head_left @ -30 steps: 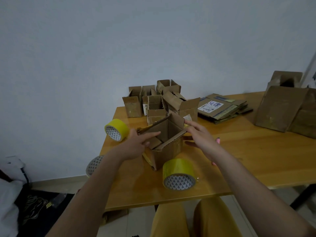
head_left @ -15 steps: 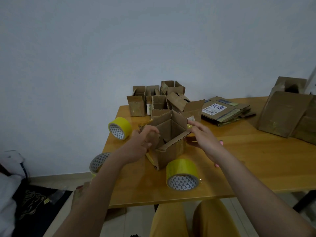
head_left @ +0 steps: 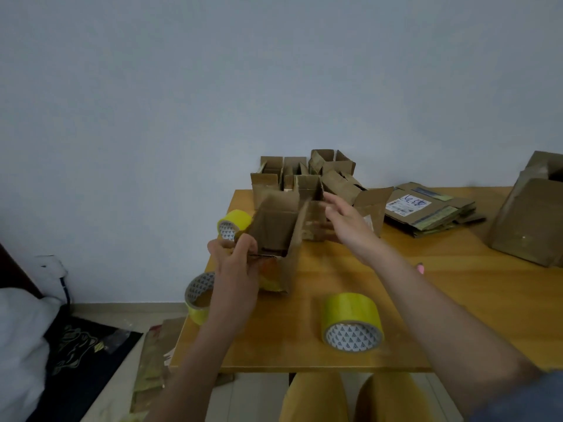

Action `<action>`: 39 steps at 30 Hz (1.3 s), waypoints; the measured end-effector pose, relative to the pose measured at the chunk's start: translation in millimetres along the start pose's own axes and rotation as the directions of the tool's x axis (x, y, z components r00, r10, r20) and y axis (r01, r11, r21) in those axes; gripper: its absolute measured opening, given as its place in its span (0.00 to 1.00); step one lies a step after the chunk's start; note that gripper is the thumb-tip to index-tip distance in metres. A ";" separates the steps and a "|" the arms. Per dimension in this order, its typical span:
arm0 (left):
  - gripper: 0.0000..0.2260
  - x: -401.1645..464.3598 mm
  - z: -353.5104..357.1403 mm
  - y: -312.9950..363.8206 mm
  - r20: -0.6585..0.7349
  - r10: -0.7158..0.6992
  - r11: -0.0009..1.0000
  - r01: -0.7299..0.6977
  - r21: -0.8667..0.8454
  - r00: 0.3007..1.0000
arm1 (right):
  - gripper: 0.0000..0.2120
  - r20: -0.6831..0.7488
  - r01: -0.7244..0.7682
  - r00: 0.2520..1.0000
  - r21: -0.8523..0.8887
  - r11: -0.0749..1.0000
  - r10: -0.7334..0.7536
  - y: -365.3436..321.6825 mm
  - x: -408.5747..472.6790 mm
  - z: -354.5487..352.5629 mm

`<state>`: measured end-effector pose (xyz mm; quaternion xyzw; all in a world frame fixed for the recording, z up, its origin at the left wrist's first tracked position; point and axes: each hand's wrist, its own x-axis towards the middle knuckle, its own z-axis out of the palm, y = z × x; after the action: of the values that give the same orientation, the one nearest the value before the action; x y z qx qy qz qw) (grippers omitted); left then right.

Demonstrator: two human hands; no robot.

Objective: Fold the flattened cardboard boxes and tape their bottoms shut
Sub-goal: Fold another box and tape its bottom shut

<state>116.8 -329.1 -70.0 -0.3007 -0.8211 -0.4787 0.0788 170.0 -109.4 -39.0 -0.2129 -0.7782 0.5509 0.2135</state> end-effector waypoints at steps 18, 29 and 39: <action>0.05 49.3 51.8 28.7 -0.184 -0.112 0.989 0.126 0.072 0.977 | 0.09 0.106 0.267 0.950 -0.761 0.592 -0.292 7.2 53.0 -22.4; 0.32 103.2 99.4 12.9 0.016 -0.135 0.980 0.136 -0.146 0.991 | 0.21 0.208 0.371 0.928 -0.587 0.720 -0.309 31.8 31.3 -51.0; 0.13 71.4 131.1 93.0 0.311 0.665 0.666 -0.727 0.165 0.679 | 0.14 -0.506 0.160 0.745 -0.497 0.853 -0.435 106.8 16.2 -141.8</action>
<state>132.9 -156.4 -40.9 -0.6308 -0.7036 -0.2555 0.2045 247.3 40.9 -95.8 -0.2870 -0.7933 0.2298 0.4853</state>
